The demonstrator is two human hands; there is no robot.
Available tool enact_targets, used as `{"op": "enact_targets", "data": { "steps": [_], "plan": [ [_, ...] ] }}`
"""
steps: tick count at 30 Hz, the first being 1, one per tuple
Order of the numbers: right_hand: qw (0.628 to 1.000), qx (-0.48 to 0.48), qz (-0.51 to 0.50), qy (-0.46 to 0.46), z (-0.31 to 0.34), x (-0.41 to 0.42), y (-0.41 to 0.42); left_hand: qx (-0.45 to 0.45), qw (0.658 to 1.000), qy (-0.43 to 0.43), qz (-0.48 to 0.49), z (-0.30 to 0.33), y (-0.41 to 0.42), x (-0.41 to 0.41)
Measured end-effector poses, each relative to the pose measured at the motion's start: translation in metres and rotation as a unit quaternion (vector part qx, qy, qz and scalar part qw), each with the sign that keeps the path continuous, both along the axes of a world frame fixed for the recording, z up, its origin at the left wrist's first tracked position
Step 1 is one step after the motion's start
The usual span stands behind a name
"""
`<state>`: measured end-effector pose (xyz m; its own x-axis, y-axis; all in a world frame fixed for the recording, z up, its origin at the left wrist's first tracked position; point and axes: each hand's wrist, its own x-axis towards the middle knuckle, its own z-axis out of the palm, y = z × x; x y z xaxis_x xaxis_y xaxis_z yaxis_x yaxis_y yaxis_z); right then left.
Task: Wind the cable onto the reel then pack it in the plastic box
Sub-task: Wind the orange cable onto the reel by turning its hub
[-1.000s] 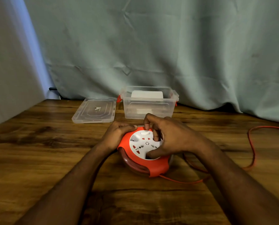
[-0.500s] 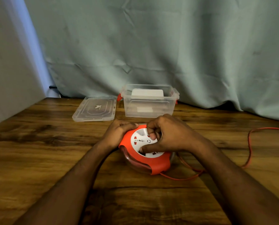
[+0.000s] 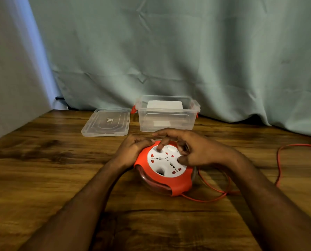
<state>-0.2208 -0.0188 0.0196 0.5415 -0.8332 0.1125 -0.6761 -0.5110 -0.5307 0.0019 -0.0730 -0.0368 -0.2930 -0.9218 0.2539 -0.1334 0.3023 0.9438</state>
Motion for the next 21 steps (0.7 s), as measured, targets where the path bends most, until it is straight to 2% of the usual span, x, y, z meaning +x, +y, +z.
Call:
{"op": "enact_targets", "data": {
  "steps": [8,13,21],
  "plan": [
    [0.999,0.037,0.023,0.016,0.002,-0.001,0.002,-0.013,0.999,-0.013,-0.037,-0.003,-0.002,0.0],
    [0.999,0.042,-0.004,0.004,0.002,-0.004,0.006,0.047,0.997,0.001,-0.054,-0.002,-0.003,0.0],
    [0.999,-0.022,-0.037,0.024,0.007,0.001,0.014,0.085,0.995,0.038,-0.028,-0.002,-0.004,0.0]
  ]
}}
